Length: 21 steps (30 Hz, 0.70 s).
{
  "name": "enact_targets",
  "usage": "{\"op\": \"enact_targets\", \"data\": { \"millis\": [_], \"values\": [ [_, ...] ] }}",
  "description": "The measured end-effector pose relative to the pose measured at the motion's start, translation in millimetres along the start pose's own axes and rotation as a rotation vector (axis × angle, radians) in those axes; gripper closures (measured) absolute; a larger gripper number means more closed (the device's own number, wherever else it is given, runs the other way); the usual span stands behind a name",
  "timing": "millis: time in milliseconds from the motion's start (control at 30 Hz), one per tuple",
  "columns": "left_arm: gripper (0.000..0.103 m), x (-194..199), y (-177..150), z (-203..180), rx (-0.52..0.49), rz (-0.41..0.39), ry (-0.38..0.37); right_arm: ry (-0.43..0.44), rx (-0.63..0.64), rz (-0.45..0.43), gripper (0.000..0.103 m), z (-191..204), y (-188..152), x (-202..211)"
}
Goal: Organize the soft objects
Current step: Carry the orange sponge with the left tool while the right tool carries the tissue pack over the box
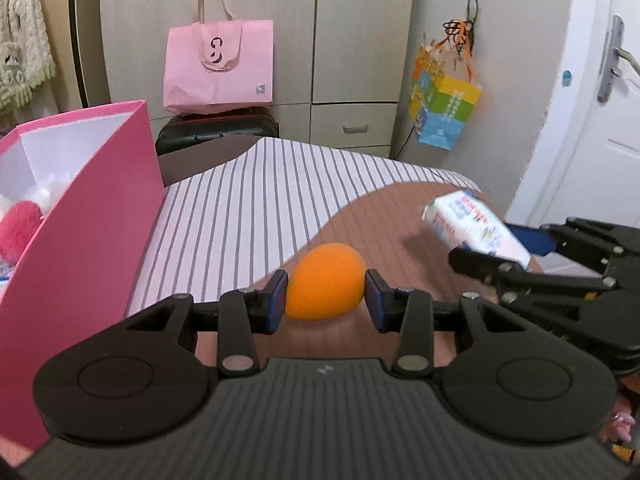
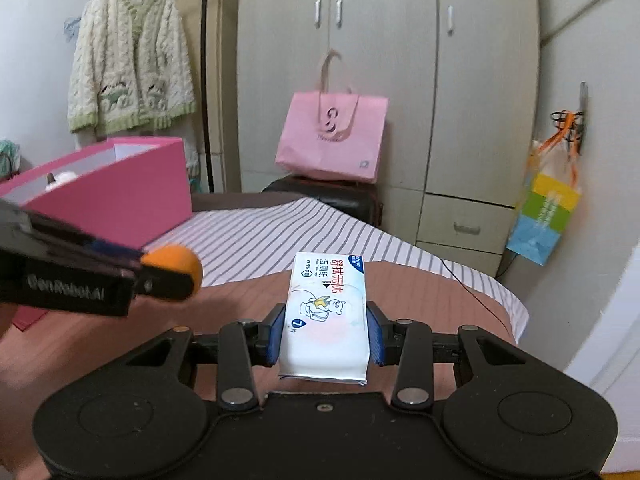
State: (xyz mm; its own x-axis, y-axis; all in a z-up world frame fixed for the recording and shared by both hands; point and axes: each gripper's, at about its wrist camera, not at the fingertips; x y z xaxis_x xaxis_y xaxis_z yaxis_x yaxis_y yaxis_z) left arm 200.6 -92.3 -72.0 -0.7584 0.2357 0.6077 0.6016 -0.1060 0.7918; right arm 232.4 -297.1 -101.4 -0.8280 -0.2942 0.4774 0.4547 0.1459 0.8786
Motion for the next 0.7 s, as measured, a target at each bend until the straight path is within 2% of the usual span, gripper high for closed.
{"op": "enact_targets", "data": {
  "millis": [267, 467, 600, 700],
  "values": [
    [0.063, 41.9, -24.4, 4.2, -0.04, -0.027, -0.036, -0.089, -0.054, -0.055, 0.058, 20.5, -14.1, 36.4],
    [0.063, 75.2, -39.0, 11.9, -0.074, -0.085, -0.061, -0.055, -0.068, -0.058, 0.058, 41.7, -23.2, 50.2],
    [0.063, 85.4, -49.3, 18.6, -0.088, -0.077, -0.084, -0.068, -0.02, -0.058, 0.058, 62.8, -33.0, 57.0],
    [0.063, 92.5, -55.1, 27.1, -0.078, -0.058, -0.11, -0.032, -0.021, -0.035, 0.058, 71.2, -37.5, 63.2]
  ]
}}
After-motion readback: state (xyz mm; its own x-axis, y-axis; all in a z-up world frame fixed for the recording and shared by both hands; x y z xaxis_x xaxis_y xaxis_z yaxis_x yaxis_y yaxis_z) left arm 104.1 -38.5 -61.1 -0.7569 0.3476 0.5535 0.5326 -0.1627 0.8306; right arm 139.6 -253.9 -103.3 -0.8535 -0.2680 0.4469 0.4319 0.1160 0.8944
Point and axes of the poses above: each gripper's, at about its wrist camera, not at the fingertips, and x roughly against the way its jaws point, z to its left, y to its top
